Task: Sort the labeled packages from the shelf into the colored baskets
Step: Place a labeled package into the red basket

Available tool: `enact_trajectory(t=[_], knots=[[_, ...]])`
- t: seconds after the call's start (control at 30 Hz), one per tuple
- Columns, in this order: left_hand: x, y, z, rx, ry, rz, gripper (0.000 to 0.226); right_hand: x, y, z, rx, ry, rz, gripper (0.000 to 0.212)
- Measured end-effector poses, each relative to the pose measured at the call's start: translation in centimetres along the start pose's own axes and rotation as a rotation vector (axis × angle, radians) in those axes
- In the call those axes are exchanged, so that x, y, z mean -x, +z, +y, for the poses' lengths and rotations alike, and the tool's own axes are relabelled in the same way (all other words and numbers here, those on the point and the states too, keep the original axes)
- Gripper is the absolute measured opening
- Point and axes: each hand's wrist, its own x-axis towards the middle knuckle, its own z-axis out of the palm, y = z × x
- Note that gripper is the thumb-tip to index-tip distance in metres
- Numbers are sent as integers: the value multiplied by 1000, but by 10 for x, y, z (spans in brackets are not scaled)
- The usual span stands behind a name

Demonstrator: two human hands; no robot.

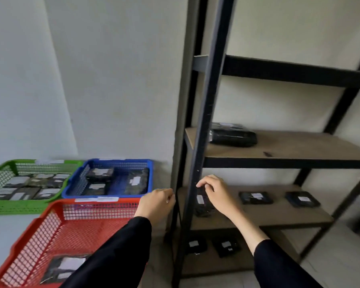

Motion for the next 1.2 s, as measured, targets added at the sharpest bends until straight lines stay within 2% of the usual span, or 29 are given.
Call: enact_trajectory(t=[0.2, 0.5, 0.67, 0.77, 0.9, 1.07, 1.2], knots=[[-7, 55, 44, -17, 78, -58, 25, 42, -24, 64, -15, 114, 96, 32], [-47, 177, 70, 68, -10, -157, 21, 49, -19, 190, -43, 321, -48, 34], [-58, 242, 65, 87, -72, -283, 31, 39, -11, 247, -31, 384, -153, 31], [-65, 268, 67, 83, -81, -347, 23, 41, -9, 274, -27, 395, -158, 28], [-79, 301, 71, 63, -99, -372, 25, 44, 1, 314, -14, 423, -217, 27], [-92, 354, 76, 33, -144, -497, 35, 39, 20, 368, 5, 462, -310, 33], [-100, 398, 78, -26, -153, -602, 51, 31, 35, 409, 27, 452, -332, 46]])
